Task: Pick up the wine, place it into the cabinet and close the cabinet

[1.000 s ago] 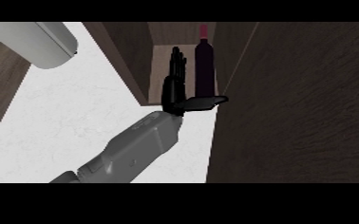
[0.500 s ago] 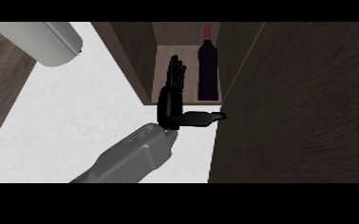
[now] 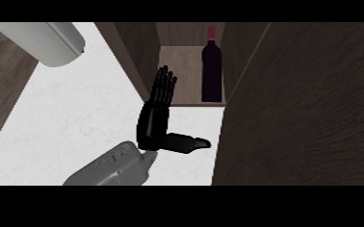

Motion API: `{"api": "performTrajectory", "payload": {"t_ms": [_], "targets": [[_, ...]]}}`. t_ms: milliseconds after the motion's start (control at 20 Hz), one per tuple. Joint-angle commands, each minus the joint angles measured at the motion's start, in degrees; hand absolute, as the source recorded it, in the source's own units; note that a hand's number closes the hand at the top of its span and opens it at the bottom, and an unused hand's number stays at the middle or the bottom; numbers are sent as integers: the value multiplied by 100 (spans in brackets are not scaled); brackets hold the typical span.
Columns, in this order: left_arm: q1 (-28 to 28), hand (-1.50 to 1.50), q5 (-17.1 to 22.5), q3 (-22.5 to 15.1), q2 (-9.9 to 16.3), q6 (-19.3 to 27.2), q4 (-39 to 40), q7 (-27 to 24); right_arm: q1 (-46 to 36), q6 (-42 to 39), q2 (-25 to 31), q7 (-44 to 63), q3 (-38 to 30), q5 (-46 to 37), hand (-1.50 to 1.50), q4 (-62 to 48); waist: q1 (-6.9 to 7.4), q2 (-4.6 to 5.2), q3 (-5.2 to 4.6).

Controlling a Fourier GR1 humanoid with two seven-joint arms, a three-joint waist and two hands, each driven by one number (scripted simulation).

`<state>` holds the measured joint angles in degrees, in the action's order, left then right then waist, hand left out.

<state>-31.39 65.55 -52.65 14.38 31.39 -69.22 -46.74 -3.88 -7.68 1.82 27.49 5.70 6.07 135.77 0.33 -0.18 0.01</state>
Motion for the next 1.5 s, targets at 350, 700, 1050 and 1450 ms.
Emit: {"api": "performTrajectory", "payload": {"t_ms": [350,700,1050,1450], "targets": [[1016,-150,-546,99,1485,-531,-2147,603,-13,-1000,683,-155,-275,723,150,-15,8,7,2],[2254,150,-702,328,2686,-978,-3348,331,520,-1329,716,338,491,1334,150,442,40,-5,0],[3068,150,-400,955,3629,-1497,-3891,286,450,-1000,324,959,1796,1023,150,1005,55,-22,-9],[4330,-150,7,1790,4214,-2673,-3716,-504,-262,-6,-176,1286,3746,-51,150,511,97,-40,-18]]}}
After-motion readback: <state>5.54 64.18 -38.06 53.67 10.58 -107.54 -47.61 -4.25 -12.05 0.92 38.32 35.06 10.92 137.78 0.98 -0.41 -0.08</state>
